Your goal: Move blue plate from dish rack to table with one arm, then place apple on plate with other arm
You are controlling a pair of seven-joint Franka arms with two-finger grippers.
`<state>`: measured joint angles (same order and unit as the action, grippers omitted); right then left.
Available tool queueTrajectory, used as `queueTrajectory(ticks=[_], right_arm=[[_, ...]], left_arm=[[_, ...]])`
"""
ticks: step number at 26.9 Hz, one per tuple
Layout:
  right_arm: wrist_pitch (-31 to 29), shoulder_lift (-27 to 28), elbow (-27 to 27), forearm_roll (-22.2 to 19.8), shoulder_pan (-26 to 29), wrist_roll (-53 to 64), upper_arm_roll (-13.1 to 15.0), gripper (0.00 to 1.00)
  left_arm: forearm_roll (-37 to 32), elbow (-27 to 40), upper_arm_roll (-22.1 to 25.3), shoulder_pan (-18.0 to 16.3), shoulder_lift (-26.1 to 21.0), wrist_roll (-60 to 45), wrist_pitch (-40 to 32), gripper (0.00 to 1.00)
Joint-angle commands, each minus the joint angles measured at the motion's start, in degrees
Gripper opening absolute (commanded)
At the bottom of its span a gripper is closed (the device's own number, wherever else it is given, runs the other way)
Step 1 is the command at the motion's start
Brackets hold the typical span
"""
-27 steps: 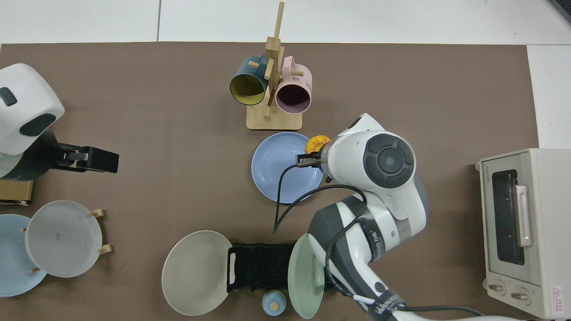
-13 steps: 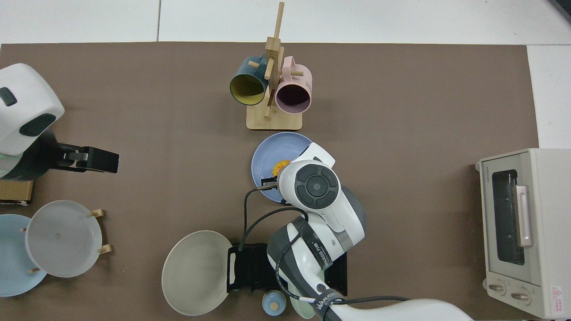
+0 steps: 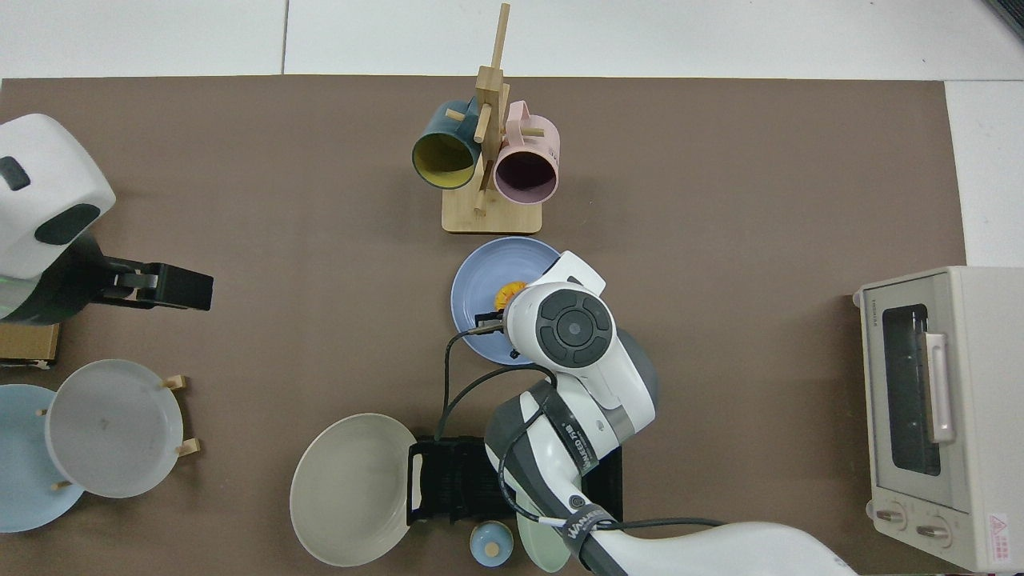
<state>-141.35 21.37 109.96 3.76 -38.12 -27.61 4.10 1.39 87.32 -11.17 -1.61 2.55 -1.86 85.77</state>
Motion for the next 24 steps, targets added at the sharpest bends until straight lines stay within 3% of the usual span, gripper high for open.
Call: queueTrajectory(ticks=[1,8,11,14,16,19,24], right_arm=[[-2.00,0.43,0.25,-0.24,0.59,1.15,-0.41,0.02],[-2.00,0.34,0.52,-0.24,0.68,1.24,-0.41,0.24],[-2.09,0.60,0.61,-0.24,0.59,1.15,-0.41,0.41],[-2.88,1.13,0.78,-0.33,0.15,1.24,-0.41,0.67],[-2.97,1.13,0.69,-0.33,0.15,1.24,-0.41,0.73],[-2.97,1.13,0.61,-0.50,0.06,1.15,-0.32,0.98],[-1.83,-0.79,-0.10,-0.68,0.59,1.24,-0.06,1.00]], left_arm=[[-0.16,1.62,0.62,0.46,1.49,0.19,0.45,1.00],[-0.16,1.62,0.62,0.38,1.49,0.19,0.45,1.00],[-0.16,1.62,0.62,0.46,1.49,0.19,0.45,1.00],[-0.16,1.62,0.62,0.46,1.49,0.19,0.45,1.00],[-0.16,1.62,0.62,0.46,1.49,0.10,0.45,1.00],[-0.16,1.62,0.62,0.46,1.49,0.19,0.45,1.00],[-0.16,1.62,0.62,0.46,1.58,0.19,0.45,1.00]])
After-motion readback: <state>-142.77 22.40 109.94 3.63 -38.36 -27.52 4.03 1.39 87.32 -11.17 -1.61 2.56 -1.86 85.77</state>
